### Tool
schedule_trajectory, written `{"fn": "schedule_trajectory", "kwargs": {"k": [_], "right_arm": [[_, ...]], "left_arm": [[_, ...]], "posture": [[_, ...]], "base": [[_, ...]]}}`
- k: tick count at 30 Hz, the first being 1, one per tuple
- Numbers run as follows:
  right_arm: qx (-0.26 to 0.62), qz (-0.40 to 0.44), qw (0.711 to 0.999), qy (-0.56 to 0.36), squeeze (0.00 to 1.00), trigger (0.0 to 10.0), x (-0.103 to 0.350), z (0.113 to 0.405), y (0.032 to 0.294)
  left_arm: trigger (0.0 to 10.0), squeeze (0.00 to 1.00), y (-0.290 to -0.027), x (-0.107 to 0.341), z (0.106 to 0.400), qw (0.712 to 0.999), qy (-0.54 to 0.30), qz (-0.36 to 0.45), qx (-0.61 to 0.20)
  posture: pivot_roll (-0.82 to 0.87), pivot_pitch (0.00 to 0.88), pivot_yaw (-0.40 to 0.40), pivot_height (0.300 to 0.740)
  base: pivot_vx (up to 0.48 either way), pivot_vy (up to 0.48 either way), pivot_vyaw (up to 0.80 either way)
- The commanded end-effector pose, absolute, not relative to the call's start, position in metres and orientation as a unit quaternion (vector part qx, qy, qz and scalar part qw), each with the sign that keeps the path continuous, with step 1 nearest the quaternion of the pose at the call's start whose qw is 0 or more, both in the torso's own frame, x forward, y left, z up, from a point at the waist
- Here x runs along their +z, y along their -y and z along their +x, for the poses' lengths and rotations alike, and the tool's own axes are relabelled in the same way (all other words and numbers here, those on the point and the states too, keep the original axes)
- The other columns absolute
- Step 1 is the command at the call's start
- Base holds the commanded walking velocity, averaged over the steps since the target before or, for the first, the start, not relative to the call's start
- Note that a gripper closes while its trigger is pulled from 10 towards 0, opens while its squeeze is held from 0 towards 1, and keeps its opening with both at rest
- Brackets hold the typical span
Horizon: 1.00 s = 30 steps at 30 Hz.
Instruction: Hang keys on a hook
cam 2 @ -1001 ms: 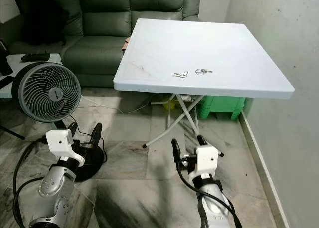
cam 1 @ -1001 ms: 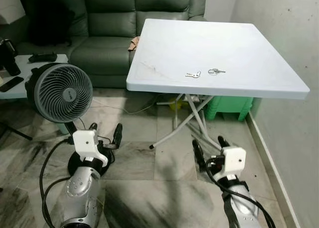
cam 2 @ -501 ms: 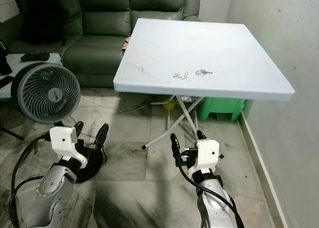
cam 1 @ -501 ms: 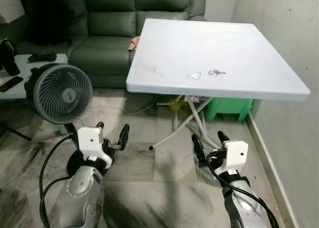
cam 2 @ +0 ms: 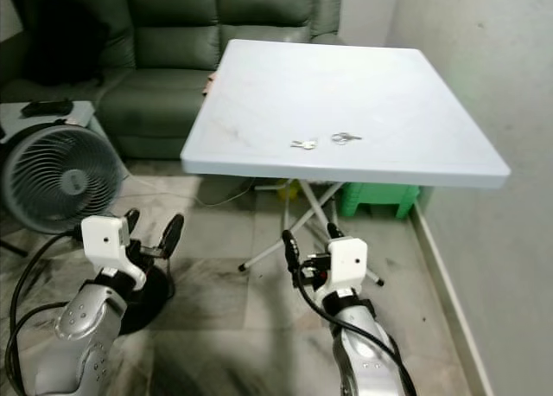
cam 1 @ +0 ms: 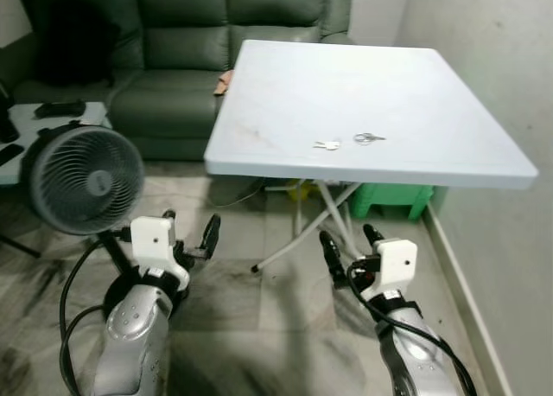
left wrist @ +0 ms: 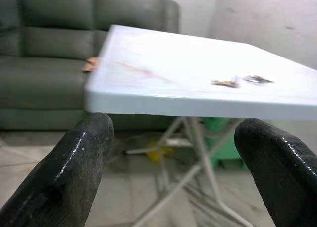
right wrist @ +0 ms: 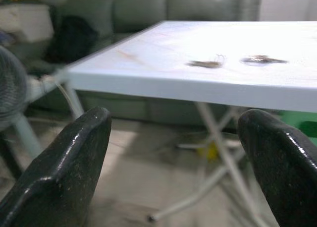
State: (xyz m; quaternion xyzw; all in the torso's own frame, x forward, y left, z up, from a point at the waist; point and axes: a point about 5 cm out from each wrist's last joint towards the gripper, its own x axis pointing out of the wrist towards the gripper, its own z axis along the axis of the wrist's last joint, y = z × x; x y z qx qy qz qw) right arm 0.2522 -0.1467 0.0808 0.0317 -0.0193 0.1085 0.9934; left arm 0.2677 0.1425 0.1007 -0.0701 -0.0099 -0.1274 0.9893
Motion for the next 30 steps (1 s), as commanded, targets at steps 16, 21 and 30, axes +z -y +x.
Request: {"fn": "schedule_trajectory", "kwargs": {"k": [16,21,30], "right_arm": [[0.127,0.043,0.991,0.025,0.00,10.0,0.0854,0.2508,0.1357],[0.131,0.043,0.990,0.024,0.00,10.0,0.0854,0.2502,0.1345],[0.133,0.041,0.990,0.021,0.00,10.0,0.0854,0.2496,0.1348]], "left_arm": [[10.0,0.00,-0.1521,0.1041,0.2651,0.992,0.006,-0.063,-0.114],[10.0,0.00,-0.1506,0.1042,0.2640,0.991,0.005,-0.067,-0.114],[10.0,0.00,-0.1497,0.1037,0.2631,0.992,0.002,-0.067,-0.111]], "posture": [[0.01,0.000,0.001,0.740],[0.02,0.000,-0.005,0.740],[0.02,0.000,-0.008,0.740]], "base": [[0.326,0.046,0.00],[0.108,0.334,0.00],[0.000,0.383,0.00]]}}
